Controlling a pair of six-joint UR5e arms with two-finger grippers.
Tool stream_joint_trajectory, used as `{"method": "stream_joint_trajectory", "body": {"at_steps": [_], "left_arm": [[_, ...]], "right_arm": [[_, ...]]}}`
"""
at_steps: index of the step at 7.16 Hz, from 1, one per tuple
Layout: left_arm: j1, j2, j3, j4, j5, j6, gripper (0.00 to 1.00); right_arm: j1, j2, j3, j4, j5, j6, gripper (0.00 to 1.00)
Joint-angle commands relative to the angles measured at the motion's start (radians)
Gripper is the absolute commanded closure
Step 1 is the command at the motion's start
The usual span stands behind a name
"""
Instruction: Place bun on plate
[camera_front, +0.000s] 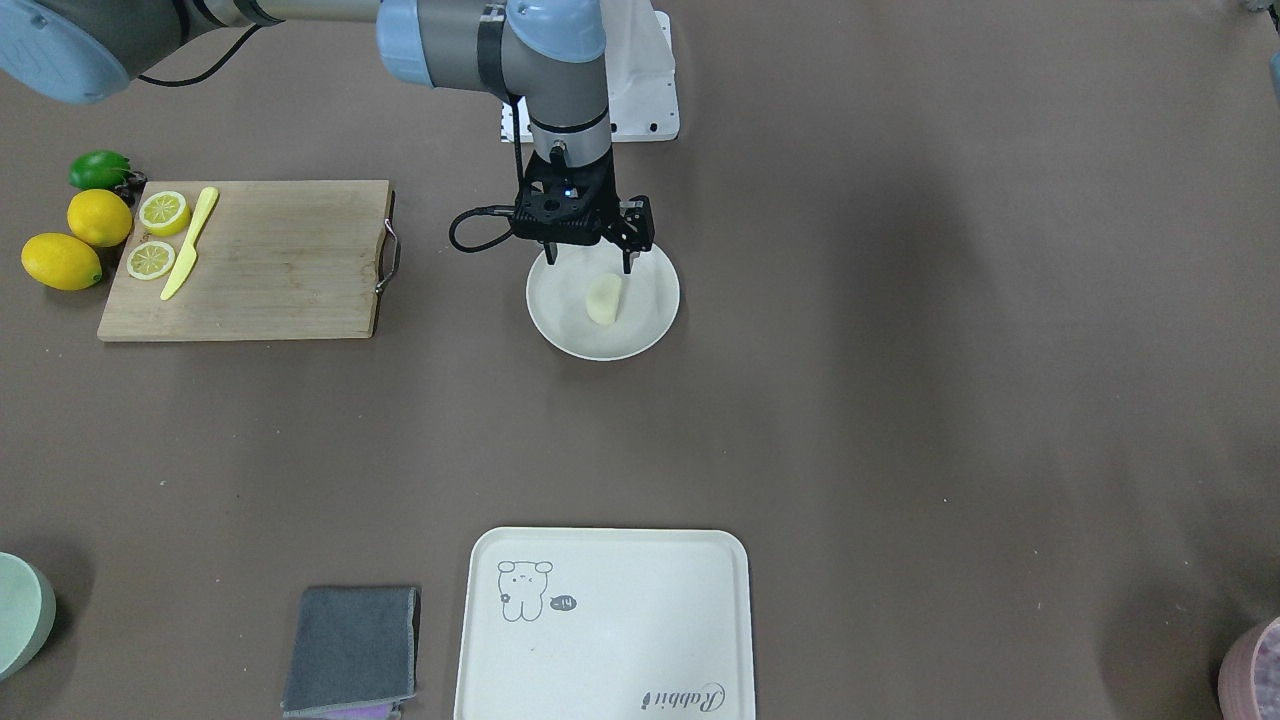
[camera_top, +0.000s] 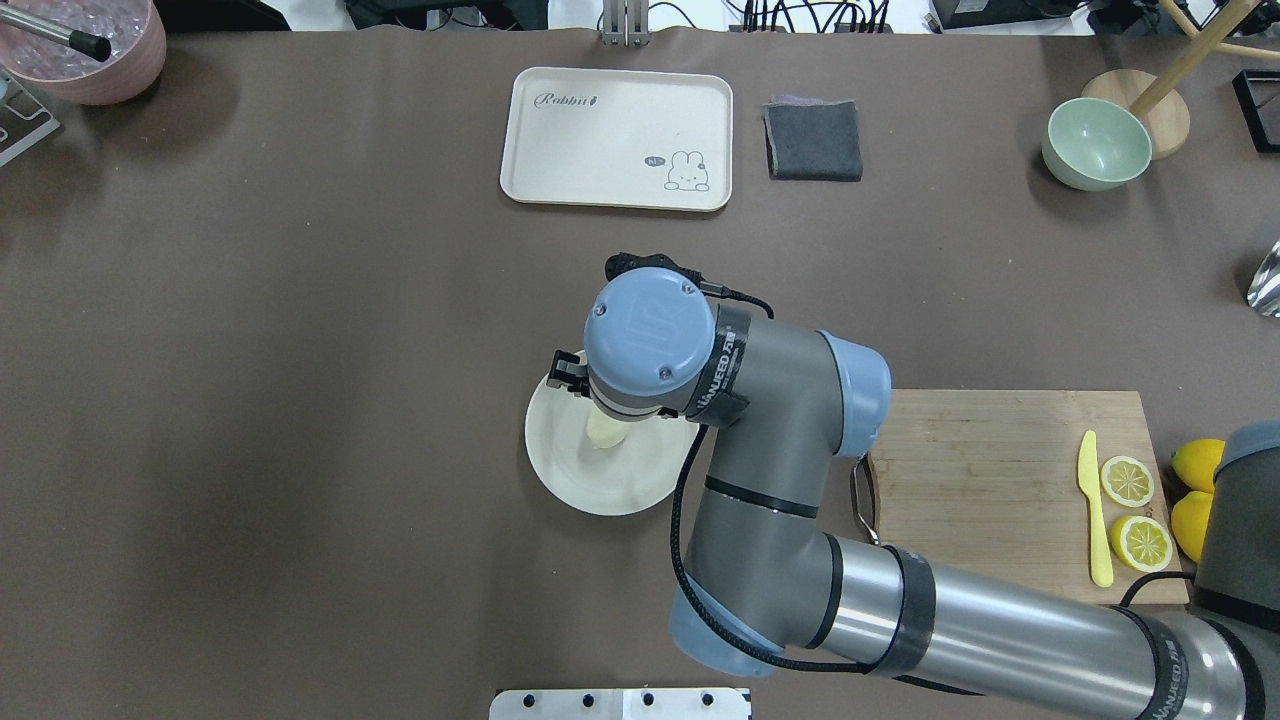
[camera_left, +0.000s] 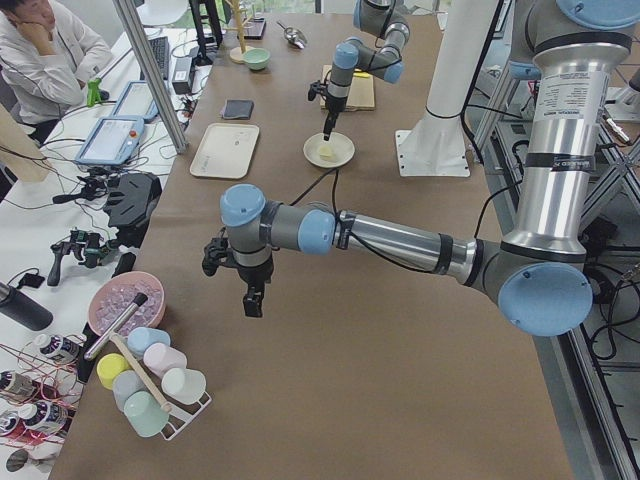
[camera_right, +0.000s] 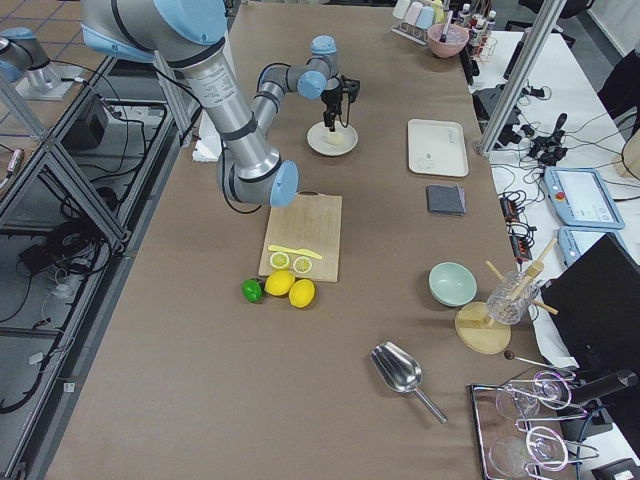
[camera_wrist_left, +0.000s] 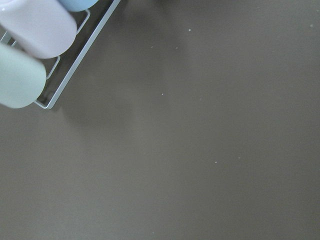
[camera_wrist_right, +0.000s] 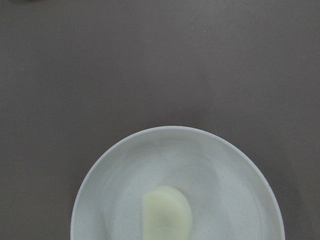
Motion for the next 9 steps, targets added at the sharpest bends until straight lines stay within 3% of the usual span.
{"method": "stream_joint_trajectory", "body": {"at_steps": [1,3,8,9], "left_arm": [[-0.028,0.047,0.004,0.045,-0.046,0.120,0.02],[-0.042,0.091,0.015,0.068,-0.051,0.301,0.02],[-0.072,0.093,0.027,0.068,-0.046,0.297,0.02],[-0.079,0.087,0.030,0.077,-0.046,0.221,0.02]], "right_arm": [[0.113,-0.037,0.062,-0.045,0.112,-0.104,0.00],[0.260,-0.131,0.088,-0.045,0.227,-0.267,0.00],[0.714,-0.452,0.088,-0.047,0.419,-0.978,0.00],[0.804,-0.534,0.087,-0.047,0.451,-1.118,0.00]]}}
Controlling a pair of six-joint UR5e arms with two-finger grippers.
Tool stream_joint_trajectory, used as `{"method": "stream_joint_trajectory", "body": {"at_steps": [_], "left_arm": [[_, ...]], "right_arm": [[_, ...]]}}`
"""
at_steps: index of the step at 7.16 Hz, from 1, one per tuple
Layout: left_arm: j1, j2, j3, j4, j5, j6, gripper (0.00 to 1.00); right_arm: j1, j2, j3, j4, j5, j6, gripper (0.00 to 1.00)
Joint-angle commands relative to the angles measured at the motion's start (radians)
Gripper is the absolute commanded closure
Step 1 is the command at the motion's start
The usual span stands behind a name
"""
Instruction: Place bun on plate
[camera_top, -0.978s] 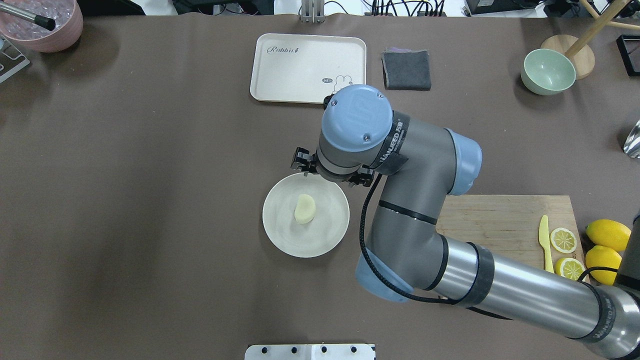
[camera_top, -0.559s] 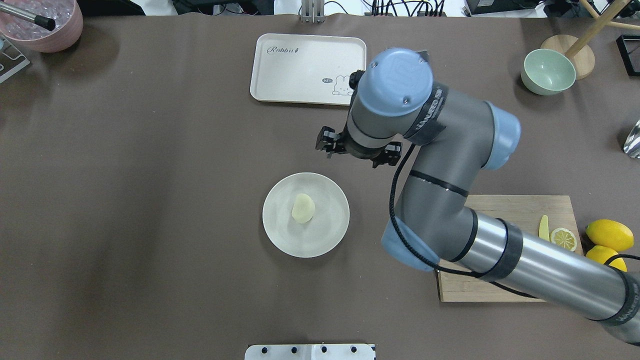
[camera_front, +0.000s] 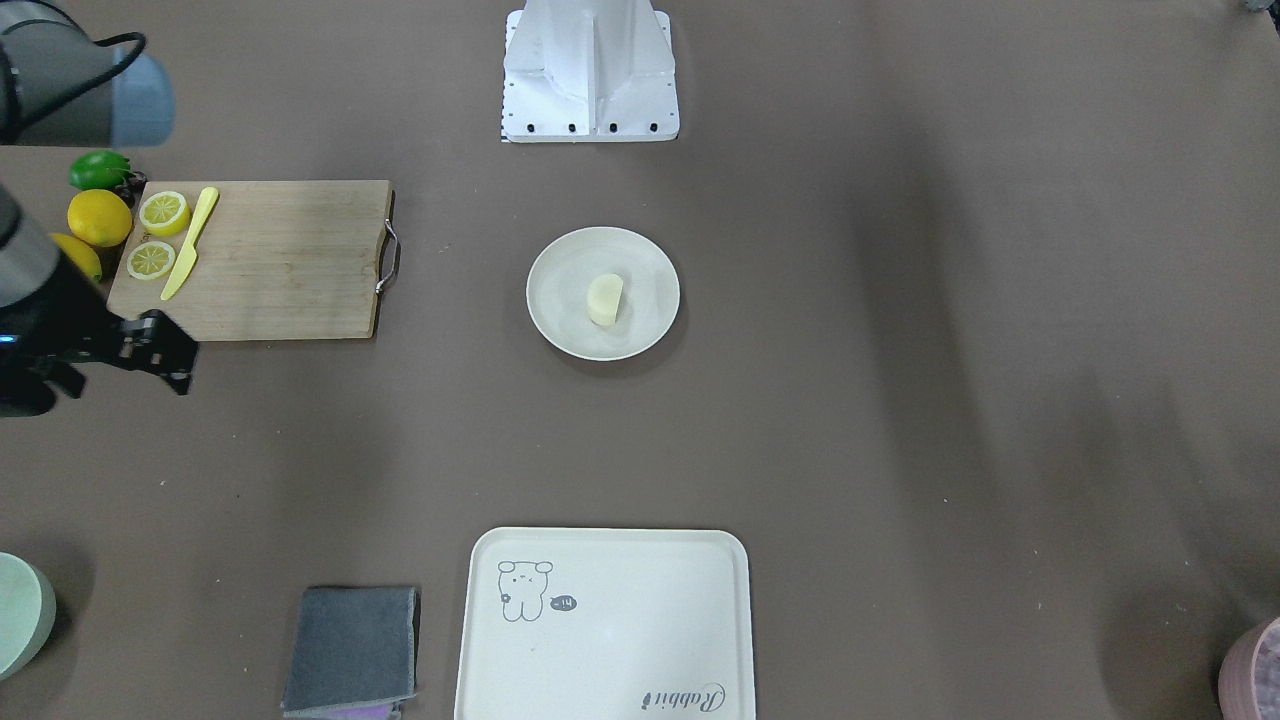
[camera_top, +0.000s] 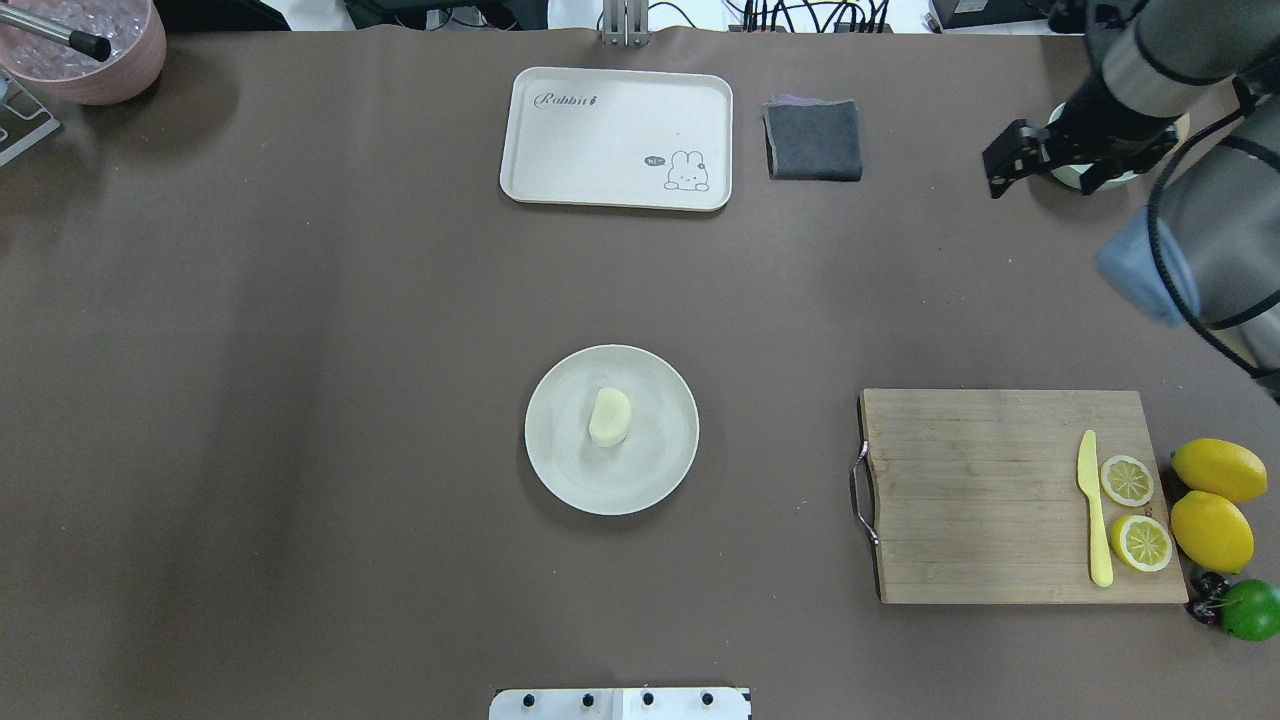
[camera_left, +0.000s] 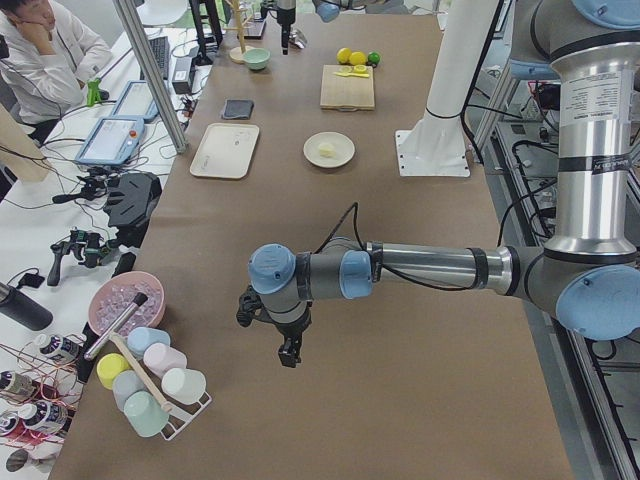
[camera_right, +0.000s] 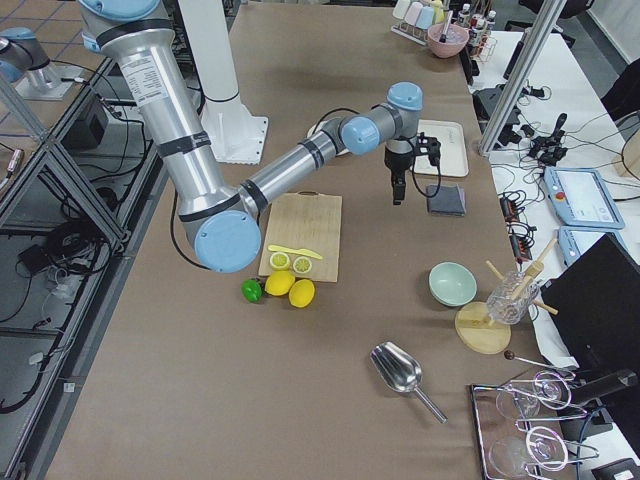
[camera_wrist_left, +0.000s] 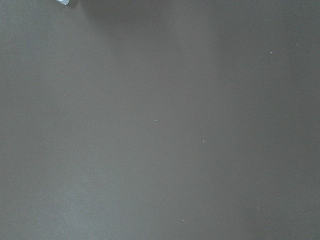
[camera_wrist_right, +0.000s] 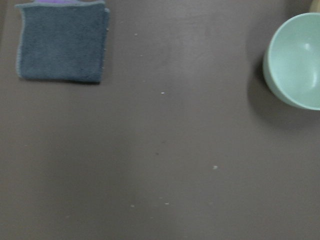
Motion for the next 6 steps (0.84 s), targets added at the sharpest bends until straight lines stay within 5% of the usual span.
{"method": "stream_joint_trajectory", "body": {"at_steps": [1,3,6], "left_arm": [[-0.012,-0.008,-0.006,0.025,0.003,-0.164,0.02],[-0.013,-0.008,-0.006,0.019,0.005,-0.162,0.02],[-0.013,-0.012,-0.009,0.018,0.038,-0.166,0.02]], "right_arm": [[0.208,-0.179,-0.003,0.000,0.076,-0.288,0.00],[0.357,-0.362,-0.010,0.000,0.090,-0.540,0.00],[0.413,-0.545,-0.012,0.009,0.084,-0.622,0.00]]}}
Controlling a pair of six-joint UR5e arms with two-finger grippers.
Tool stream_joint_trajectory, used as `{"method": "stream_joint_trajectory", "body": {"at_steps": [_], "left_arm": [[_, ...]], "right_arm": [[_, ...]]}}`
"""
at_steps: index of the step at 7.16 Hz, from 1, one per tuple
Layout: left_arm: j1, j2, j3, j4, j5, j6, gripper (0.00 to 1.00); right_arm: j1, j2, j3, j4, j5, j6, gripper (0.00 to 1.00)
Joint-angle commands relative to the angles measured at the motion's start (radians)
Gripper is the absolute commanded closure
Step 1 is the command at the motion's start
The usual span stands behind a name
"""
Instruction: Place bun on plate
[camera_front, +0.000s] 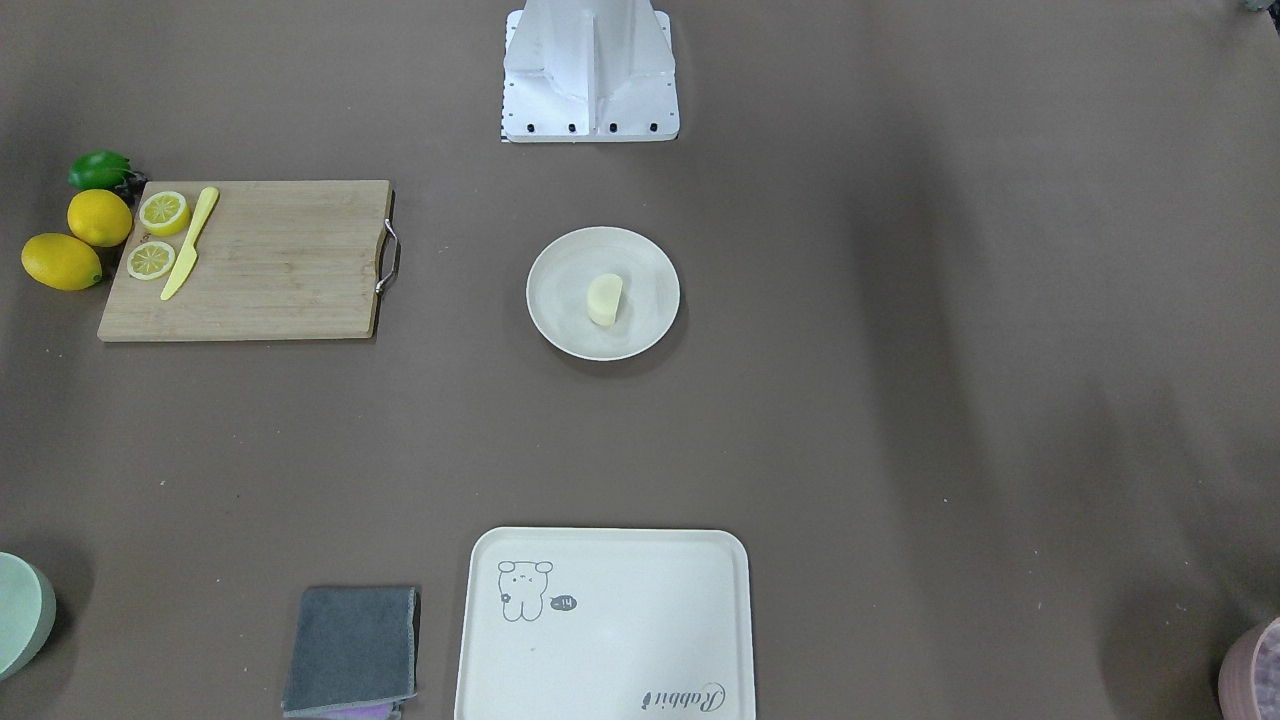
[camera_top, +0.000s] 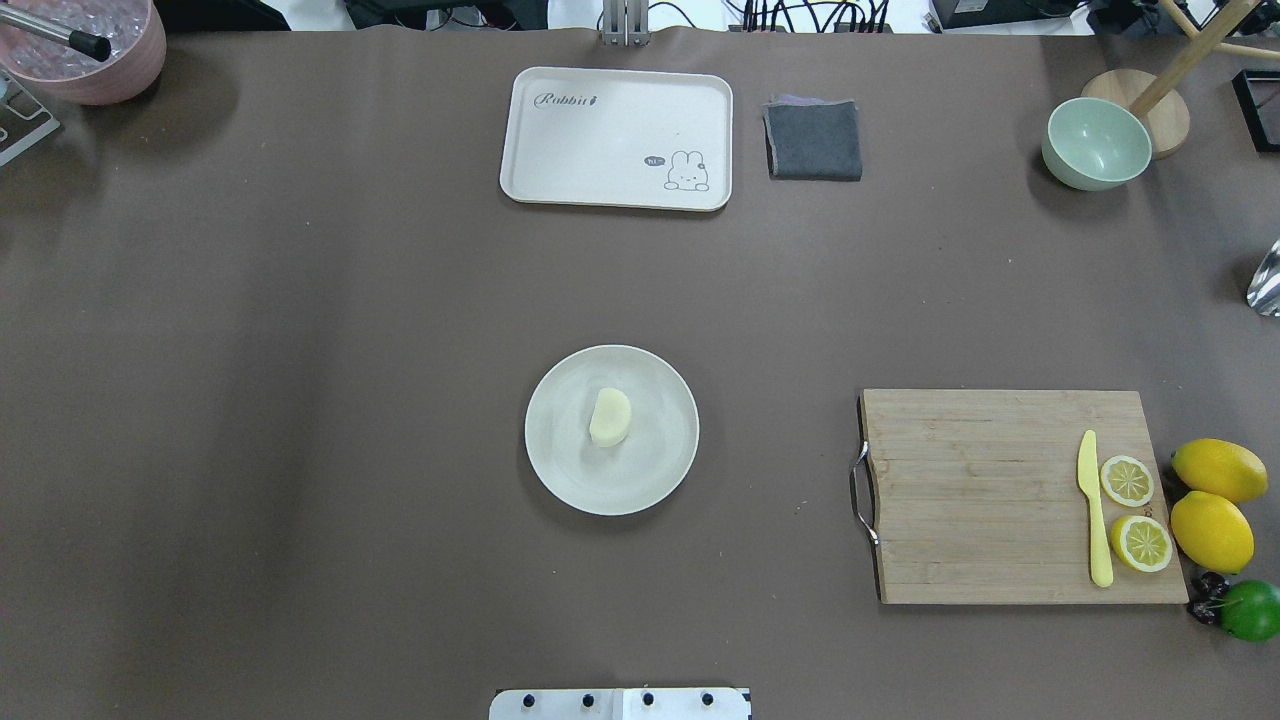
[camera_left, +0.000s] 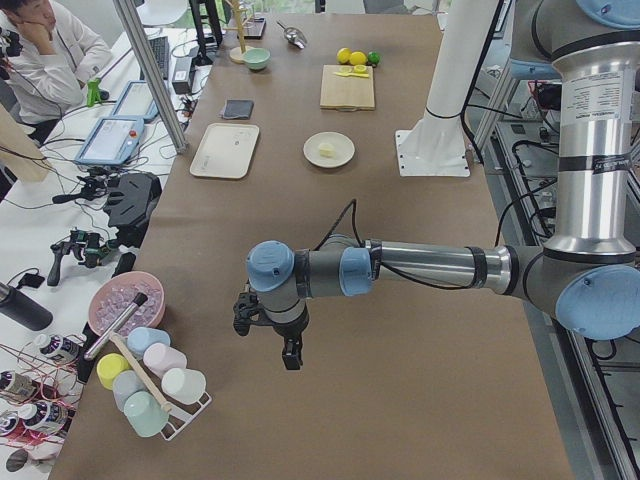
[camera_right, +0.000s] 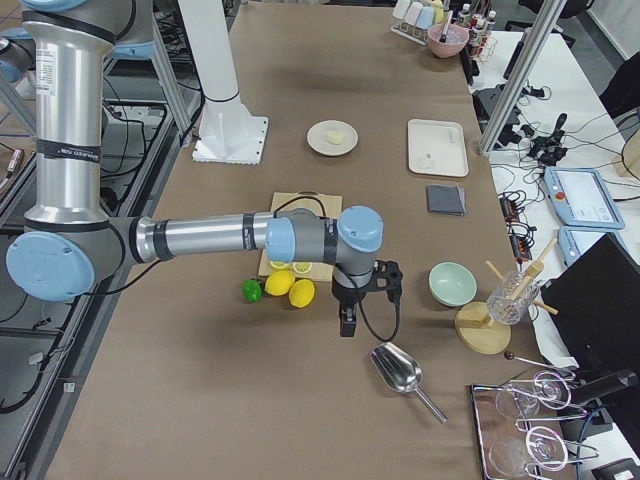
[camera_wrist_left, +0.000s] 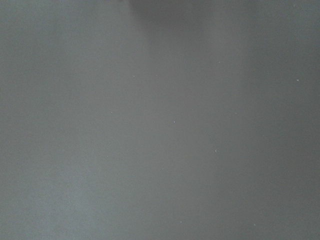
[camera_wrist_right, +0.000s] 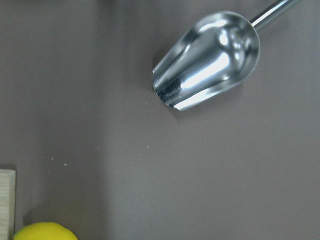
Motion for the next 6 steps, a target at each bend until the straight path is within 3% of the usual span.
{"method": "stream_joint_trajectory", "body": {"at_steps": [1,6], "left_arm": [[-0.002,-0.003,-0.001,0.000,0.005,-0.001,0.02],[-0.009,-0.018,-0.001,0.000,0.005,-0.004,0.02]], "right_arm": [[0.023,-0.066,-0.001,0.001,-0.002,-0.010,0.00],[0.028,-0.065,-0.007,0.001,0.076,-0.010,0.00]]}}
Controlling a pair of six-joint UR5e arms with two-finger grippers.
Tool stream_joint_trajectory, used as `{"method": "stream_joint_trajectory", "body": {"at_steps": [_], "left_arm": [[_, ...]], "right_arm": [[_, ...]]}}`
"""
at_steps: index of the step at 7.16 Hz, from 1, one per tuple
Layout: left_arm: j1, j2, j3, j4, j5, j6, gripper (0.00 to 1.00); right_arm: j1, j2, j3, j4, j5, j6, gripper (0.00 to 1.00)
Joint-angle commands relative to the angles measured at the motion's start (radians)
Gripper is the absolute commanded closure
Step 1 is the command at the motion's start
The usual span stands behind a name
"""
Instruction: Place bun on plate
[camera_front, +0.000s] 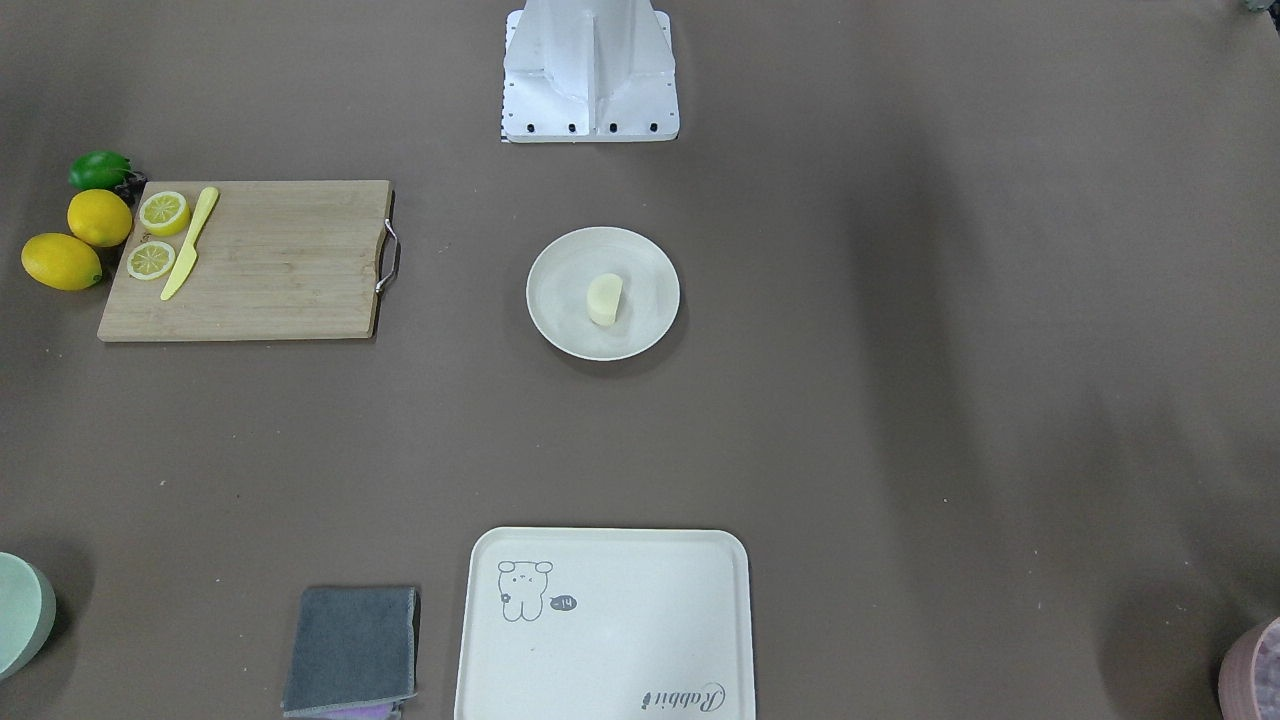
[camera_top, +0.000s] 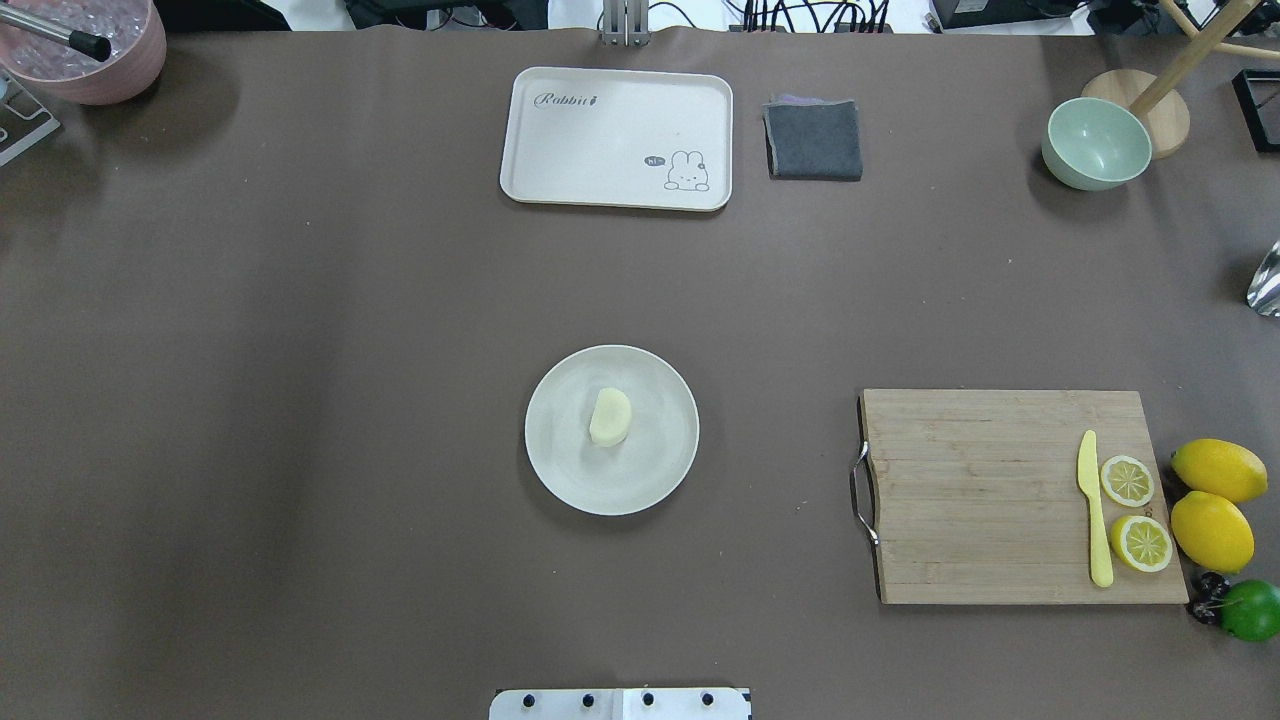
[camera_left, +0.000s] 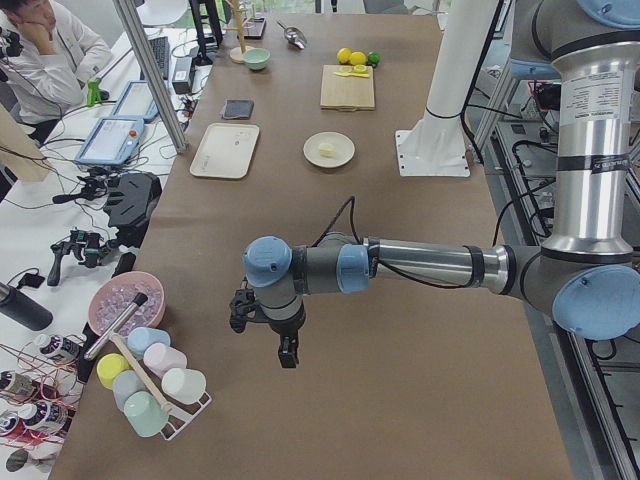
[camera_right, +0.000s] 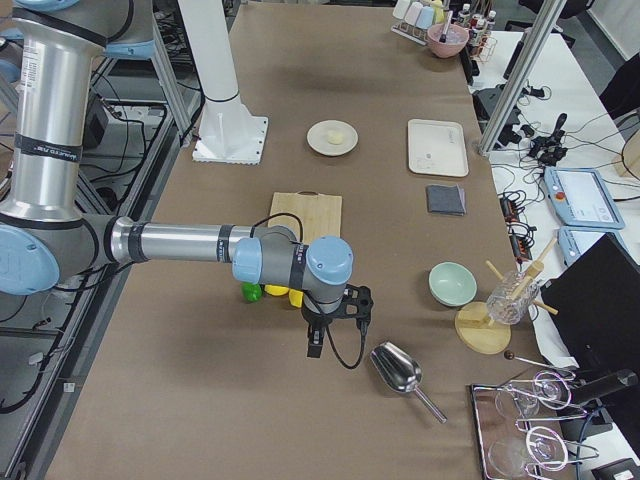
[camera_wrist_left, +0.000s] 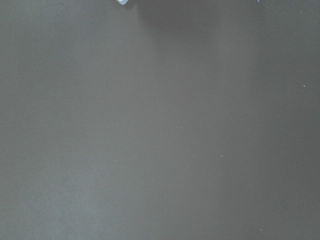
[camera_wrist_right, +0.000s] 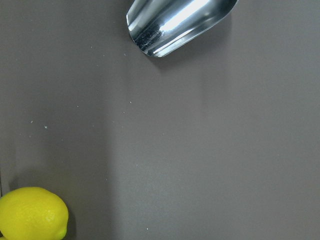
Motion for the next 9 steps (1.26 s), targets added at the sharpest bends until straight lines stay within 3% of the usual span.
{"method": "stream_joint_trajectory", "body": {"at_steps": [1,9], "left_arm": [[-0.009,-0.013,0.001,0.000,0.000,0.000,0.02],[-0.017,0.001,-0.057,0.000,0.003,0.004,0.02]], "right_arm": [[0.001,0.001,0.007,0.001,0.021,-0.007,0.00],[0.001,0.011,0.045,0.004,0.033,-0.009,0.00]]}}
